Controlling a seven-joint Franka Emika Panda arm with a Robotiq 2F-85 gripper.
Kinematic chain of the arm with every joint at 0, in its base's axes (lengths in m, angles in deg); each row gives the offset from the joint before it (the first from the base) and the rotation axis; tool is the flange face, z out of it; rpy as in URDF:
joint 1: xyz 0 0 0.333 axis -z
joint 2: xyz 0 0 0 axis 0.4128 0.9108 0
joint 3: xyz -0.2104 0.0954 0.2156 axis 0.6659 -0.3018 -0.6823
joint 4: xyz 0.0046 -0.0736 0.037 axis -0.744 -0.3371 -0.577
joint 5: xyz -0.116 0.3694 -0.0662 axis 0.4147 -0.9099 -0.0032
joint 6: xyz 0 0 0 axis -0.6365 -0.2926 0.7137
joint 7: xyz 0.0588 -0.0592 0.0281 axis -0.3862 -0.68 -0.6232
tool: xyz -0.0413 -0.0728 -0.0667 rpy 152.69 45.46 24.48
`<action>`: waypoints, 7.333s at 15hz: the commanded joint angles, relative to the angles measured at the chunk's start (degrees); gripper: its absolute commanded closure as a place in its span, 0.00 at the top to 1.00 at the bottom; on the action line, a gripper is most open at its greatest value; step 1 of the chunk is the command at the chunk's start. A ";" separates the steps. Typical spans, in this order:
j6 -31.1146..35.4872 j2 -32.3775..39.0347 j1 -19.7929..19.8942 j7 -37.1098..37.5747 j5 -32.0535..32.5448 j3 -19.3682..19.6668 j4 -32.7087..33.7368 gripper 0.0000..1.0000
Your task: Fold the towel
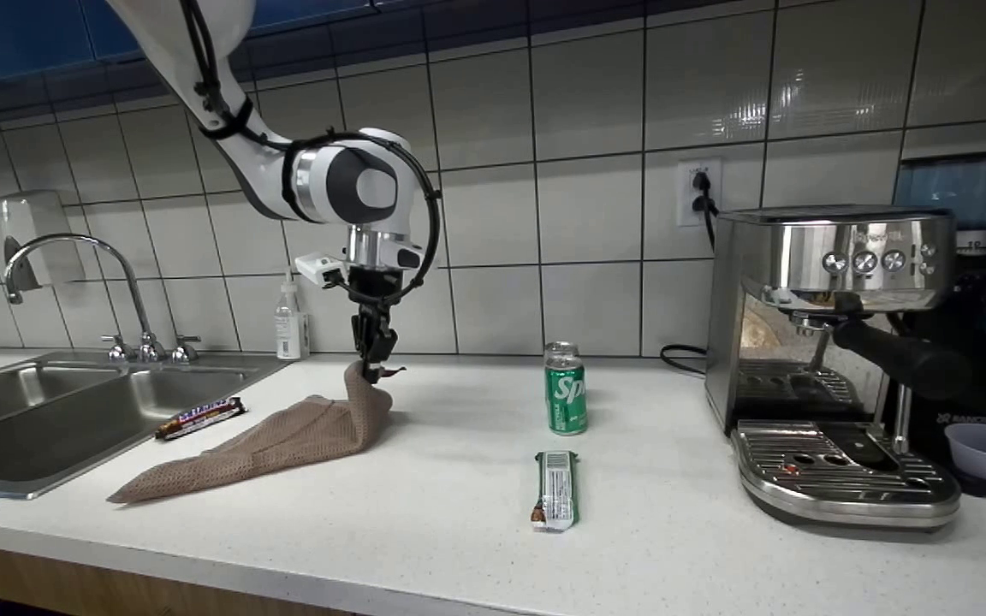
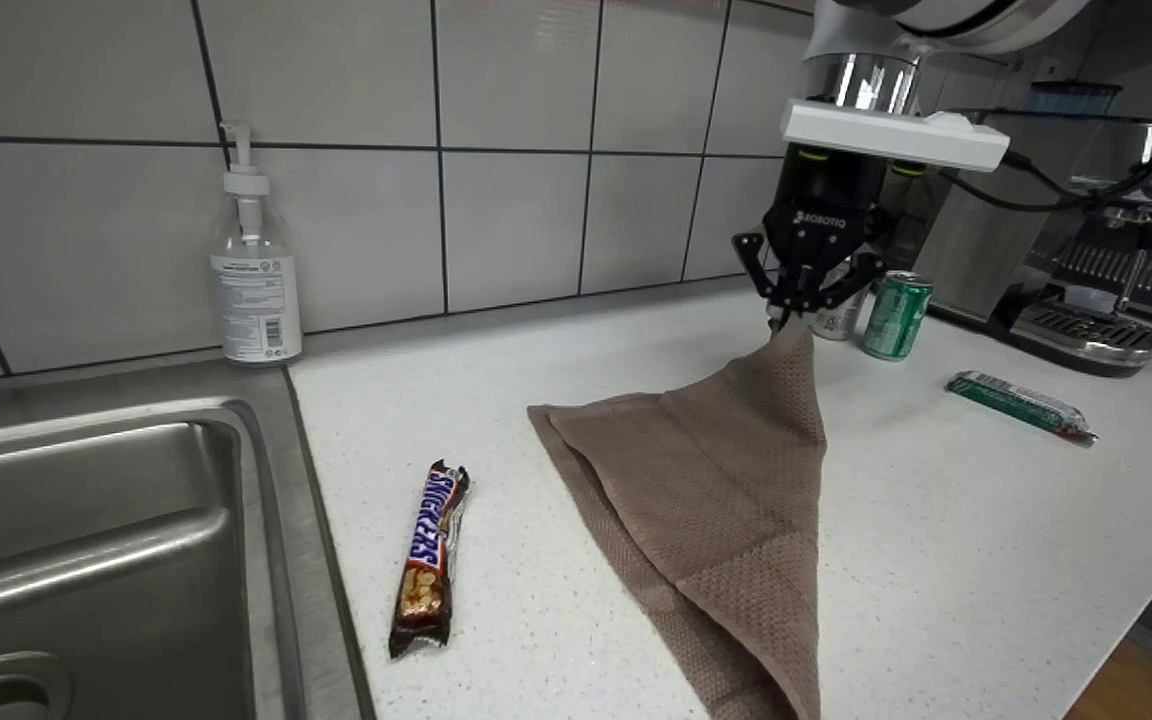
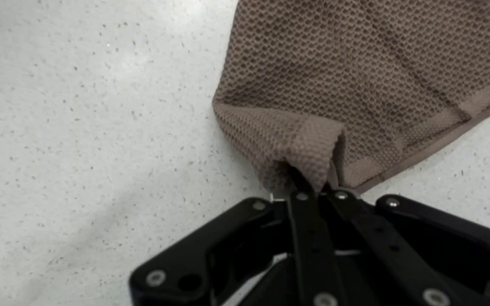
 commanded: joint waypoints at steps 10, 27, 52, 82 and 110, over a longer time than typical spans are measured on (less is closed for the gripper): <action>-0.33 -11.68 -3.17 0.42 0.84 -3.20 -11.69 0.01; -1.02 -16.99 -6.43 3.19 4.56 -8.01 -18.65 0.01; -4.58 -20.07 -9.27 5.35 9.32 -13.00 -19.80 0.01; -7.96 -18.18 -12.18 6.11 11.85 -16.10 -18.21 0.92; -10.47 -30.43 -5.22 -1.93 10.49 -10.08 -22.10 1.00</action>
